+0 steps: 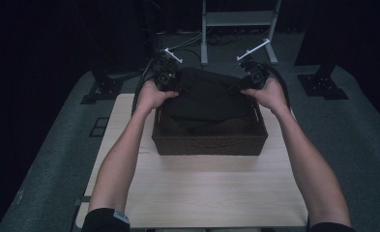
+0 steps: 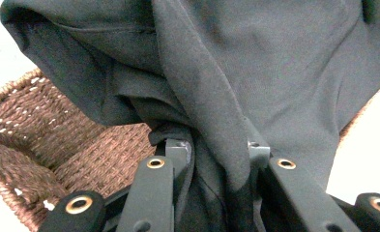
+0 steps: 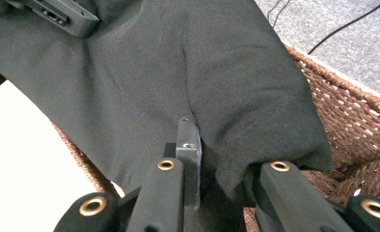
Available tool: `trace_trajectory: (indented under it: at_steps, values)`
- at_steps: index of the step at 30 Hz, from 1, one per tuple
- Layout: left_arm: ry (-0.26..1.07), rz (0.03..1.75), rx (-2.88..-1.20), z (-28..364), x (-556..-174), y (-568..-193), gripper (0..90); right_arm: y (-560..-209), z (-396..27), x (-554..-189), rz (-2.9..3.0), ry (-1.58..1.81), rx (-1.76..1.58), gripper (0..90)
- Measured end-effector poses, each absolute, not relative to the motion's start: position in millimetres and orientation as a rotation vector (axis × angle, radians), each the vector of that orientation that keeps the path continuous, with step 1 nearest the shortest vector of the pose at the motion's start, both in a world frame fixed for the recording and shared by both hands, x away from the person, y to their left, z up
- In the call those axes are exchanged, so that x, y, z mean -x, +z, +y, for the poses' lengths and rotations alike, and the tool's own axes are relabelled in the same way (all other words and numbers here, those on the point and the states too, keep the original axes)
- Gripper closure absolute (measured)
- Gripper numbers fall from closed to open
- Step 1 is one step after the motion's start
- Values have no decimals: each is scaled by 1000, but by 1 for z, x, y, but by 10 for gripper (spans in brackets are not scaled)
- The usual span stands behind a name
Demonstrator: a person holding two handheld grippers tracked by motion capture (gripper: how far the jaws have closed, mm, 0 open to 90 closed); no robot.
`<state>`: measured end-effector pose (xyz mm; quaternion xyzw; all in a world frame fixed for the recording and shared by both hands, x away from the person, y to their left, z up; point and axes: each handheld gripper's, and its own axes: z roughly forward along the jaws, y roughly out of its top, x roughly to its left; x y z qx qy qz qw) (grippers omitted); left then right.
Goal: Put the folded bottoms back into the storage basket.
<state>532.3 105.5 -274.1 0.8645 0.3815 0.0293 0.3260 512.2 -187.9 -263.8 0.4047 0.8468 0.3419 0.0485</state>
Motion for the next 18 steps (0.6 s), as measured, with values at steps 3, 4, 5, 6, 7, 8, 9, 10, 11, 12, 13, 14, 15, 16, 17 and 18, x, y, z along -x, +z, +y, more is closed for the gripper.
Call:
trace_trajectory:
  at_steps: [3,4,5,6,7,8,9,10,11,12,13,14,15,16,17,18]
  values:
    - [85,999,-2283,103,-533,-277,719,-269,-189,-514,2586,1037,-1248,770]
    - [85,999,-2283,103,-533,-277,719,-269,-189,-514,2586,1037,-1248,770]
    - [85,993,-2293,102,-534,-278,719,-271,-190,-515,2587,1035,-1252,769]
    - [86,996,-2288,101,-534,-279,719,-272,-190,-516,2587,1035,-1257,770]
    - [83,996,-2293,101,-534,-280,719,-274,-191,-516,2588,1034,-1263,770]
    - [83,992,-2294,100,-535,-281,719,-276,-192,-517,2589,1035,-1262,770]
    - [81,995,-2296,99,-535,-282,719,-277,-193,-517,2591,1034,-1270,770]
    - [78,997,-2299,99,-536,-283,718,-278,-193,-518,2593,1036,-1273,770]
    - [81,999,-2294,98,-536,-284,718,-279,-194,-518,2593,1035,-1275,770]
    - [83,998,-2298,98,-537,-285,718,-280,-194,-519,2593,1035,-1279,770]
    - [84,1000,-2299,97,-537,-286,718,-280,-194,-519,2591,1033,-1283,770]
    - [82,1000,-2300,97,-538,-287,718,-281,-194,-519,2591,1031,-1283,770]
    - [81,1001,-2302,96,-538,-288,718,-283,-195,-520,2593,1030,-1283,770]
    - [82,1002,-2300,96,-538,-288,718,-283,-195,-520,2593,1030,-1283,770]
    - [77,1005,-2303,95,-538,-289,718,-283,-195,-520,2592,1032,-1292,769]
    - [78,1007,-2301,95,-538,-289,718,-285,-196,-521,2593,1029,-1288,770]
